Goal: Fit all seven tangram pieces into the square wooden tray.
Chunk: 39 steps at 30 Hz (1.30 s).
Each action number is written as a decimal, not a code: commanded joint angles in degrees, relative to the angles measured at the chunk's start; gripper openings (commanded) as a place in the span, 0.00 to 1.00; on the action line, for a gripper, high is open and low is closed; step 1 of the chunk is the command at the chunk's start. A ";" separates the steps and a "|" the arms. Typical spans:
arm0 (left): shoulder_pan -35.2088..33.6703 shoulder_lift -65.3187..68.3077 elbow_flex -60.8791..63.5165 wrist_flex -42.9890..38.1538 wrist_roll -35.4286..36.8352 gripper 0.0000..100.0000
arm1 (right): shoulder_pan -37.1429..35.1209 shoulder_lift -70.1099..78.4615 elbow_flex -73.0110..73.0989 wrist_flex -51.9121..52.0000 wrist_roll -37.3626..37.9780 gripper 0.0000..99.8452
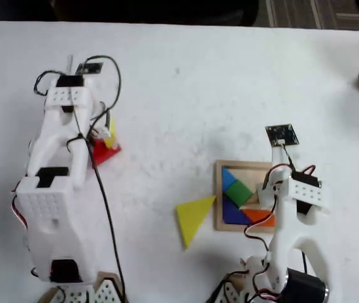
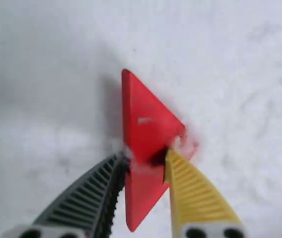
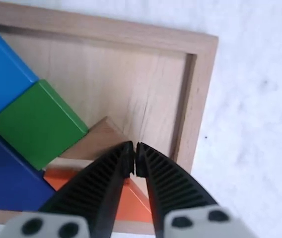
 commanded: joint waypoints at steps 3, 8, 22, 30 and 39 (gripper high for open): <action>1.10 1.45 0.62 2.37 0.79 0.08 | -1.10 0.22 0.18 -0.31 0.53 0.02; 3.30 1.36 -0.44 3.69 1.05 0.08 | -1.10 0.22 0.18 -0.31 0.53 0.02; 5.05 1.36 -17.32 15.03 -0.97 0.18 | -1.27 0.22 0.18 -0.31 0.53 0.02; 4.00 1.36 -16.53 13.63 -8.00 0.24 | -1.19 0.22 0.18 -0.31 0.53 0.02; 1.45 -11.03 6.42 -2.99 -9.32 0.24 | -1.45 0.22 0.18 -0.31 0.53 0.02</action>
